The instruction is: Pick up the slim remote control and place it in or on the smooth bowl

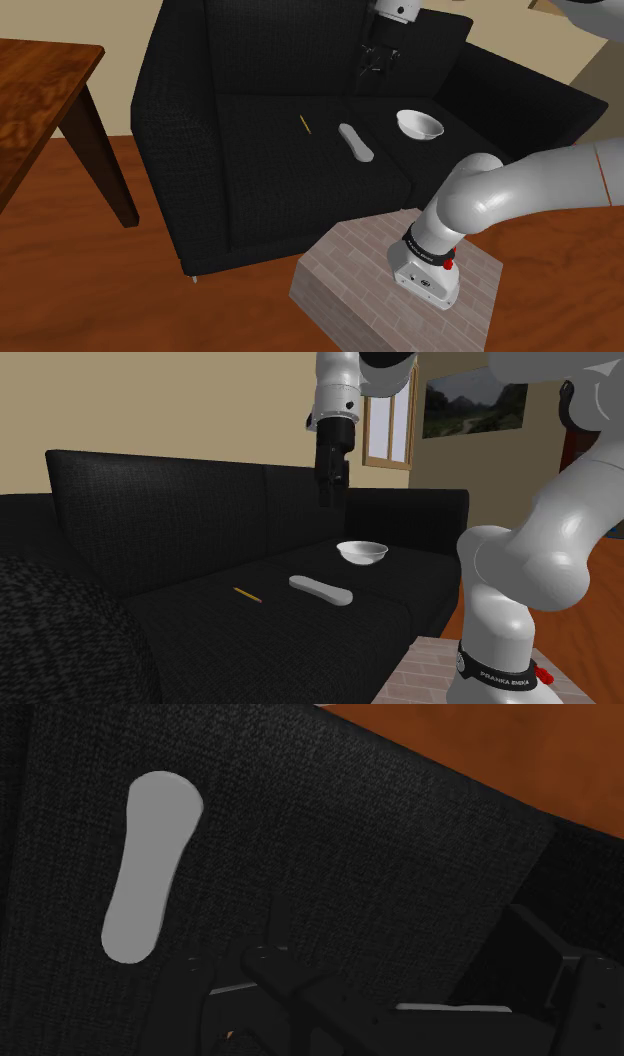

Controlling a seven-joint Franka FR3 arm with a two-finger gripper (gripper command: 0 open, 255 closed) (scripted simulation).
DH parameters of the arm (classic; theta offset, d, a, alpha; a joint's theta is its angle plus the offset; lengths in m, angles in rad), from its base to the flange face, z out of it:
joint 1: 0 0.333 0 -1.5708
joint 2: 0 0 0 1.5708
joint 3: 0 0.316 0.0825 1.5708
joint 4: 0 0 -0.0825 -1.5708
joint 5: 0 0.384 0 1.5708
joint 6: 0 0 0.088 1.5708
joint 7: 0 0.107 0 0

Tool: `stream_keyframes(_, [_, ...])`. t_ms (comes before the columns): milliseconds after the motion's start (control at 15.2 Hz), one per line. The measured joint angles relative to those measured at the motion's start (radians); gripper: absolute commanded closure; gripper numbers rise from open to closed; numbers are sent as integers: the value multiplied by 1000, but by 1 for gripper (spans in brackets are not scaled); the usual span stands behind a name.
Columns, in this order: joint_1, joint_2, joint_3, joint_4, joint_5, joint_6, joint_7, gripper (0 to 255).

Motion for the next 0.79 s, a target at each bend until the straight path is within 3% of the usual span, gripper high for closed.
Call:
stream_keyframes(264, [-18,20,-16,-42,-20,58,-9,0])
stream_keyframes(792, [-88,124,-83,-167,-91,283,-37,0])
